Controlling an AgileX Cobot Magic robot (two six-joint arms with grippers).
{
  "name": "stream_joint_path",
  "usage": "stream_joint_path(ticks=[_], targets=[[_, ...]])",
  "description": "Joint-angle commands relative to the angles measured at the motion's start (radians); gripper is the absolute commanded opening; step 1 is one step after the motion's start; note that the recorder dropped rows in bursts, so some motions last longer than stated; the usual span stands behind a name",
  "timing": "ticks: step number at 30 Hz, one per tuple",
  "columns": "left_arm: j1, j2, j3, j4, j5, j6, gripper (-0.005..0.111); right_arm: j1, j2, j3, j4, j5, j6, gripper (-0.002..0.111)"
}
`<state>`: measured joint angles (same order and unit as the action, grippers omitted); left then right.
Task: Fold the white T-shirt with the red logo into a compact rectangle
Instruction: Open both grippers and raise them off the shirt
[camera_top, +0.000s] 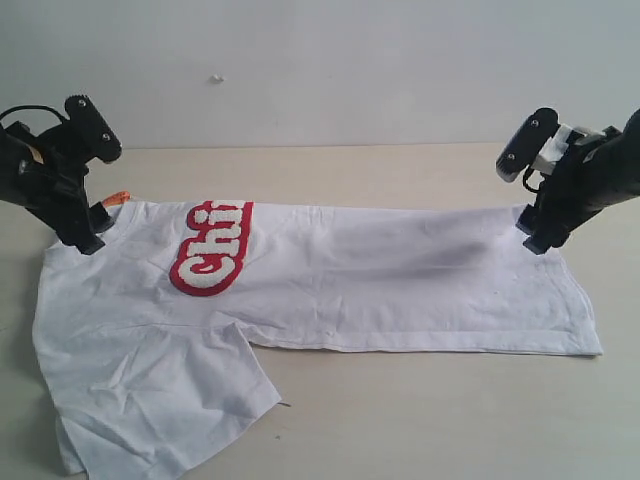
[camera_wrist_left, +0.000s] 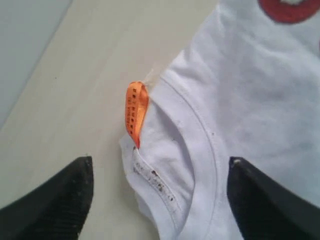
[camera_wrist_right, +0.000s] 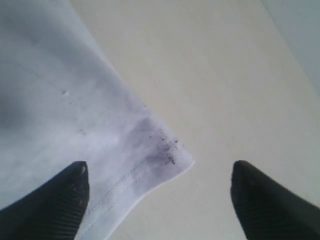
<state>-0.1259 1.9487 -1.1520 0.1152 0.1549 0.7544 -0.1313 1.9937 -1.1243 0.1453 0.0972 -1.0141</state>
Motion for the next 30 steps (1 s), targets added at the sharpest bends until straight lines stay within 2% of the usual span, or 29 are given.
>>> stream_joint_path(ticks=[1,6,9,12,16,19,22,25,26,30], targets=[[0.018,-0.008,0.0,0.003,-0.026,-0.012,0.075,-0.003,-0.012,0.001,-0.006,-0.04,-0.009,0.085],[0.02,-0.055,0.0,0.002,-0.017,-0.04,0.075,-0.003,-0.054,0.001,0.068,0.012,0.13,0.085],[0.02,-0.102,0.0,0.002,0.017,-0.087,0.075,-0.003,-0.095,0.001,0.071,0.072,0.144,0.083],[0.017,-0.14,0.0,0.002,0.14,-0.077,0.075,-0.003,-0.129,0.001,0.071,0.148,0.095,0.078],[0.017,-0.176,0.0,0.003,0.334,-0.074,0.074,-0.003,-0.158,0.001,0.083,0.242,0.075,0.062],[0.017,-0.193,0.0,-0.009,0.454,-0.076,0.058,-0.003,-0.17,0.001,0.091,0.345,0.075,0.043],[0.017,-0.202,0.0,-0.073,0.533,-0.078,0.029,-0.003,-0.17,0.001,0.11,0.459,0.075,0.02],[0.017,-0.202,0.0,-0.175,0.581,-0.078,0.003,0.001,-0.17,0.001,0.152,0.507,0.075,0.006],[0.017,-0.202,0.0,-0.227,0.602,-0.07,0.0,0.003,-0.17,0.001,0.17,0.52,0.075,0.004],[-0.001,-0.202,0.0,-0.417,0.765,0.136,0.005,0.033,-0.17,0.001,0.201,0.53,0.073,0.003]])
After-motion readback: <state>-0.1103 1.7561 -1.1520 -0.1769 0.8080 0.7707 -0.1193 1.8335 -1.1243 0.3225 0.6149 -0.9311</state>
